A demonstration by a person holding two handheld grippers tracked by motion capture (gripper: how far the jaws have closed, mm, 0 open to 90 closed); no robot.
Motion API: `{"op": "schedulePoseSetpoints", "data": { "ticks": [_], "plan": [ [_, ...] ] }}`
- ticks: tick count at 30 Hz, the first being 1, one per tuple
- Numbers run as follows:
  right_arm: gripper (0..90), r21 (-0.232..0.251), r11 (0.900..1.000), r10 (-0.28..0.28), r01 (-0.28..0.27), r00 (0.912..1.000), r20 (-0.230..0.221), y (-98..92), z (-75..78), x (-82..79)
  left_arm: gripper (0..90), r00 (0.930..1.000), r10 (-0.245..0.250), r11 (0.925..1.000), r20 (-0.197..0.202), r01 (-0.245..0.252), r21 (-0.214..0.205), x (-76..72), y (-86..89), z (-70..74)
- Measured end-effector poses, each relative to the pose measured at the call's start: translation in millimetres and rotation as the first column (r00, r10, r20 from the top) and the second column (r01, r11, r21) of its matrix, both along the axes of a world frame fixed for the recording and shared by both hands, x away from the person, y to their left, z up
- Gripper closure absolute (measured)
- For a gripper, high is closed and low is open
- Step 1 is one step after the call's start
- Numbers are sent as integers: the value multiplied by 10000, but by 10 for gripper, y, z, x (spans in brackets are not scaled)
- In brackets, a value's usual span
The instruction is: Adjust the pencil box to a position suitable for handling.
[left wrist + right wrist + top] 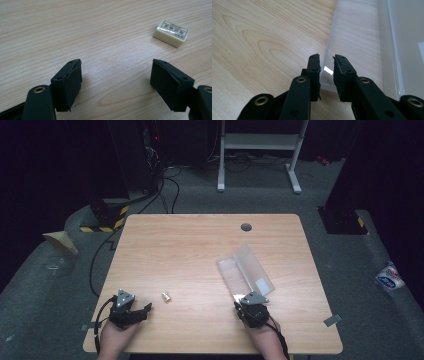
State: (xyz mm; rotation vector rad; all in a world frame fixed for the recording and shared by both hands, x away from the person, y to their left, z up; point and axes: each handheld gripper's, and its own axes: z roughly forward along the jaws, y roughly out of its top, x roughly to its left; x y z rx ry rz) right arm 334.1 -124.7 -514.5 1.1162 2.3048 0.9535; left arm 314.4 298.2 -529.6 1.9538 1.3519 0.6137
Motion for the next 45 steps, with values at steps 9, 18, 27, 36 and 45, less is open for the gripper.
{"op": "schedulePoseSetpoints", "data": {
  "ticks": [9, 18, 27, 36, 45],
  "plan": [
    [703, 53, 10000, -11, 11, 10000, 19, -150, 4, -103, 255, 10000, 15, 10000, -4, -15, 14, -2, -2, 0],
    [657, 838, 9921, -974, 937, 9944, 416, -477, 168, -108, 255, 10000, 8, 10000, -18, -8, 20, -1, -1, 1],
    [649, 635, 9806, -1868, 1856, 9823, 136, -650, 95, 40, 257, 10000, 40, 10000, 12, -40, 48, -3, -4, 1],
    [614, 558, 9704, -2373, 2351, 9707, 370, -746, 69, 184, 258, 10000, 67, 9999, 28, -67, 83, 6, -4, 1],
    [528, 737, 9623, -2654, 2619, 9632, 425, -779, 63, 194, 259, 9998, 192, 9997, 14, -192, 116, 5, -3, 2]
  ]
}}
